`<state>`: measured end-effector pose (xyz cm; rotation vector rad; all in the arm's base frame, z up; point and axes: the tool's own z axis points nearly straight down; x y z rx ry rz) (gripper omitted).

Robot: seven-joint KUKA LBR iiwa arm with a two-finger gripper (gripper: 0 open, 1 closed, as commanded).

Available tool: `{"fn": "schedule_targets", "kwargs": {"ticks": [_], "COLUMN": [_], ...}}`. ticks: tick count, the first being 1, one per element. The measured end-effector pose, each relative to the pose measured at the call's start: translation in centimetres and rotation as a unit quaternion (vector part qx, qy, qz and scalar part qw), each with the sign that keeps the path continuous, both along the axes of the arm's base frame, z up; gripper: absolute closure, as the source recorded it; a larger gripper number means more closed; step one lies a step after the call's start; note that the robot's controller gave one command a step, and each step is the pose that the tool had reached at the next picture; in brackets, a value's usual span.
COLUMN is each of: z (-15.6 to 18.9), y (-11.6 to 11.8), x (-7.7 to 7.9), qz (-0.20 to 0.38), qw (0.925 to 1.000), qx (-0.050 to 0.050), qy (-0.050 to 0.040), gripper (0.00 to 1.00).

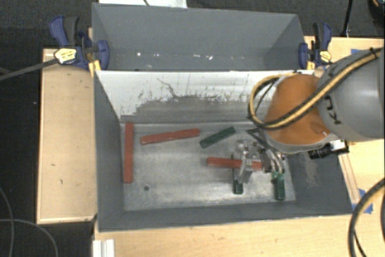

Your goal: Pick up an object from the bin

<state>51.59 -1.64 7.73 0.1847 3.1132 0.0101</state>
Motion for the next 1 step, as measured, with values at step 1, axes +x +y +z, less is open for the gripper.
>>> {"fn": "schedule_targets", "kwargs": {"ticks": [1], "z": [12.60], "y": [-2.04], "x": [-2.76], "qz": [-0.011], "qw": [0.9999], "qx": [-0.003], "qy": [0.0071], "gripper": [1.00]}}
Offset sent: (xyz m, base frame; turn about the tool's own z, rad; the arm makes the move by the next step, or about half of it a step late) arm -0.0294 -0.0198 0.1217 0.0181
